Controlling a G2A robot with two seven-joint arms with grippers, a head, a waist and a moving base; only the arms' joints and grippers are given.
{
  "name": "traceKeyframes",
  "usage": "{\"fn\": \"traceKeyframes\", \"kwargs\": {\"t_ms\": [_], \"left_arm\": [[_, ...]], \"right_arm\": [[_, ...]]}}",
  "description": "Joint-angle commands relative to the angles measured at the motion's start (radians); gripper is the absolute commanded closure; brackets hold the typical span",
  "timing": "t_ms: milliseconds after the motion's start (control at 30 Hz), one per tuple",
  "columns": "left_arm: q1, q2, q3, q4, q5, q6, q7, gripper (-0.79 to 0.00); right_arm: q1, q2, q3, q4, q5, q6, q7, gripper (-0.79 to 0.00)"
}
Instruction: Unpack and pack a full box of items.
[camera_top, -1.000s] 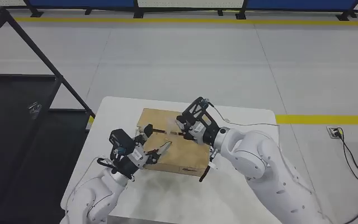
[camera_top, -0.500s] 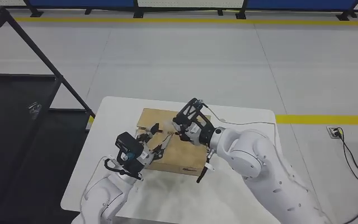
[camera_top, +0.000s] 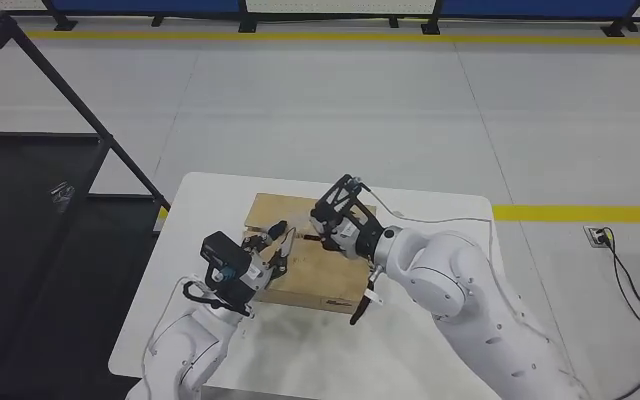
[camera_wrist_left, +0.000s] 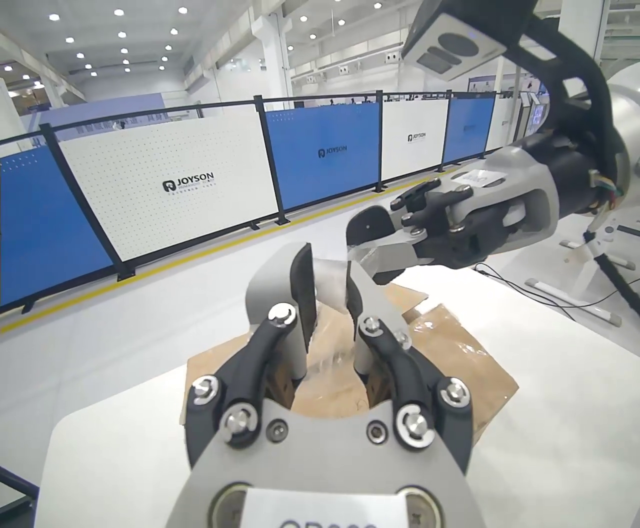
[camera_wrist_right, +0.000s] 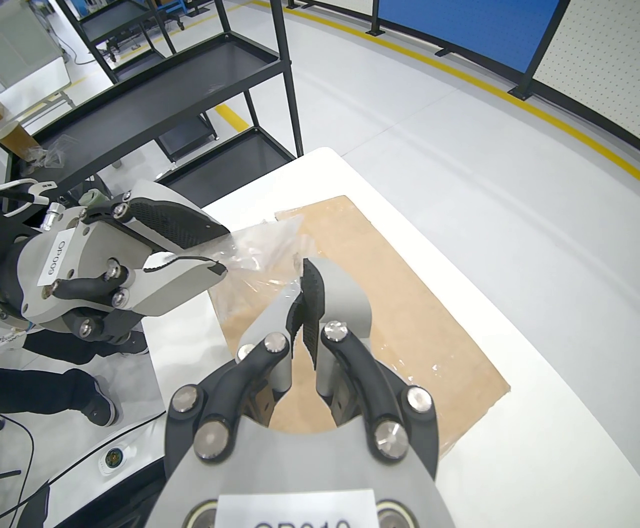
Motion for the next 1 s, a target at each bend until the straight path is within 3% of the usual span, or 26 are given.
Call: {"fn": "traceKeyframes", "kwargs": {"t_ms": [0, 200, 367, 967], "left_arm": [[0.004, 0.001, -0.006, -0.003, -0.01, -0.007, -0.003, -0.185], [0.007, 0.005, -0.02, -0.006, -0.028, -0.031, -0.011, -0.166], [0.0, 0.006, -0.024, -0.002, -0.037, -0.023, -0.01, 0.0], [-0.007, 0.014, -0.078, 0.004, -0.093, -0.022, -0.017, 0.0]], "right_arm": [[0.002, -0.001, 0.002, 0.002, 0.0, 0.002, 0.003, 0.0], [0.009, -0.004, 0.001, 0.01, -0.004, 0.015, 0.012, 0.0], [0.011, -0.006, 0.002, 0.019, -0.006, 0.015, 0.011, 0.0], [-0.005, -0.003, 0.047, 0.028, -0.008, -0.017, 0.0, 0.0]]}}
